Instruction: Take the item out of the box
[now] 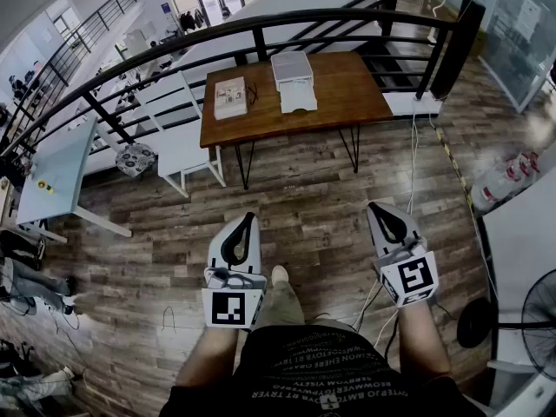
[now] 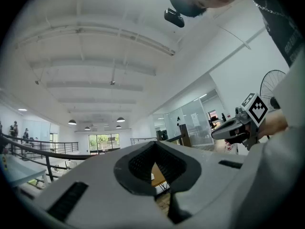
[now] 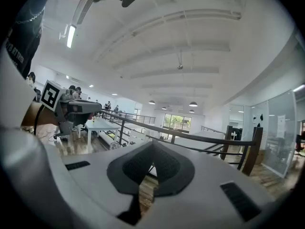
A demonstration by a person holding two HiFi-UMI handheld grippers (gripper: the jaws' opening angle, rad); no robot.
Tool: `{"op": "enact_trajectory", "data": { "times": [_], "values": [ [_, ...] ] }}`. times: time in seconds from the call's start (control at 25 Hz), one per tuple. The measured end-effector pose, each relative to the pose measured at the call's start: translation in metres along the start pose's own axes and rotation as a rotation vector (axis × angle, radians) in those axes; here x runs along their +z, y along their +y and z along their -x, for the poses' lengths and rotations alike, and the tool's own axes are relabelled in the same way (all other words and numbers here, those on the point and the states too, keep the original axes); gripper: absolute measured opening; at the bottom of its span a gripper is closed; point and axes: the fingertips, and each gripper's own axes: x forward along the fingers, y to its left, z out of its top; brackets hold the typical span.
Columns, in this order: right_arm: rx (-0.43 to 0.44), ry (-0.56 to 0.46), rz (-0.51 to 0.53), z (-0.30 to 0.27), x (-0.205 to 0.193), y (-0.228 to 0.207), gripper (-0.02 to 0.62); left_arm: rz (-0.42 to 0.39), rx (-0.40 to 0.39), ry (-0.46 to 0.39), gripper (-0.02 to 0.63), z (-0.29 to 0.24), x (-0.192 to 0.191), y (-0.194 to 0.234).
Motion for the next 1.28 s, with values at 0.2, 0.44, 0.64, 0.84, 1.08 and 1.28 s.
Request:
{"op": "enact_trajectory", "data": {
  "times": [0.2, 0.44, 0.64, 0.84, 1.08, 1.28],
  "values": [
    [0.006, -0.008, 0.000, -0.033, -0.002, 0.000, -0.005, -0.005, -0.003, -0.013, 0.006, -0.024, -0.009, 0.018],
    [0.008, -0.002, 0.008, -0.089, 0.002, -0.021, -0.005, -0.005, -0.010, -0.002, 0.006, -0.082, -0.027, 0.050],
    [0.003, -0.001, -0.001, -0.132, 0.007, -0.045, 0.023, 0.001, -0.019, 0.006, 0.006, -0.130, -0.036, 0.074],
    [-0.001, 0.016, -0.016, -0.176, 0.002, -0.056, 0.061, 0.008, -0.034, 0.019, 0.006, -0.164, -0.051, 0.101],
    [-0.005, 0.035, -0.035, -0.230, 0.005, -0.063, 0.098, 0.007, -0.057, 0.023, 0.006, -0.199, -0.058, 0.140],
    [-0.011, 0.037, -0.041, -0.266, 0.013, -0.063, 0.121, 0.016, -0.079, 0.028, 0.006, -0.219, -0.066, 0.167]
  ]
}}
